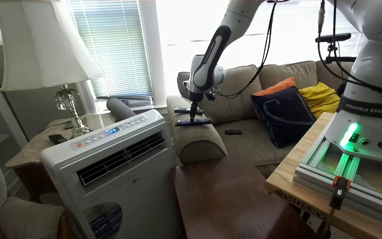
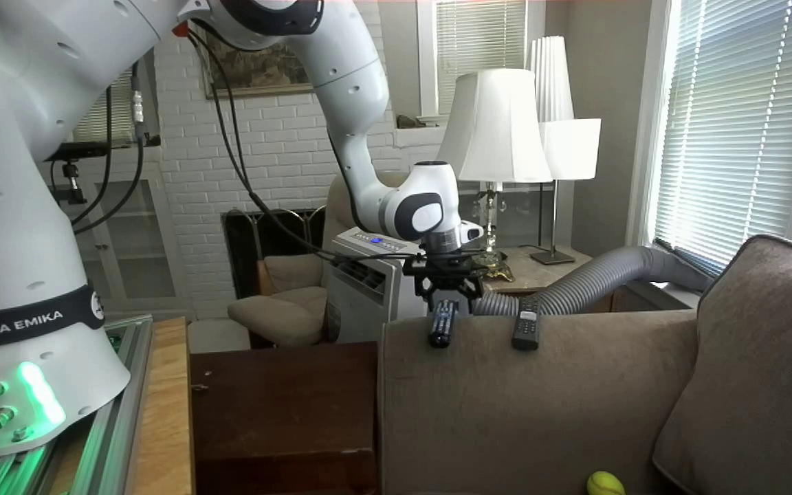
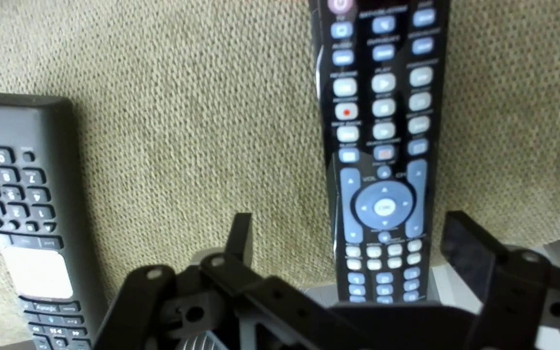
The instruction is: Put the remote to the left on the table
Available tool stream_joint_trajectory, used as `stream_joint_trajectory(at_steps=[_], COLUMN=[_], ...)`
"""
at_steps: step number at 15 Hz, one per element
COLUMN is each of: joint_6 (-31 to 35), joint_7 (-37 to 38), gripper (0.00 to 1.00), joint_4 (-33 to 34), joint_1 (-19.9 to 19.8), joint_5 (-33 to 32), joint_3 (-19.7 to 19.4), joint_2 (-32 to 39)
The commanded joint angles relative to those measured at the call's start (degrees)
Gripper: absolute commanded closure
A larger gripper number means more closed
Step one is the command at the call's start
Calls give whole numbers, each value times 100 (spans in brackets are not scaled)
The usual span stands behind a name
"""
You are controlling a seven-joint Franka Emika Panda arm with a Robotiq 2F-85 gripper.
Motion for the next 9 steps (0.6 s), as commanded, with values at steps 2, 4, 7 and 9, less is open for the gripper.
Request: stream_joint_trajectory(at_steps=[2,4,7,9], joint_6=[-287,-342,-366,-359], joint_7=[-185,-248,-264,-267], gripper=[0,0,26,41], joint_4=[-249,-294,-297,-311], joint_1=[-199,-212,-208,-223], joint_5=[-395,-477,-524,-519], joint_3=[99,83,49,69], joint_2=[-128,-137,-114,-119])
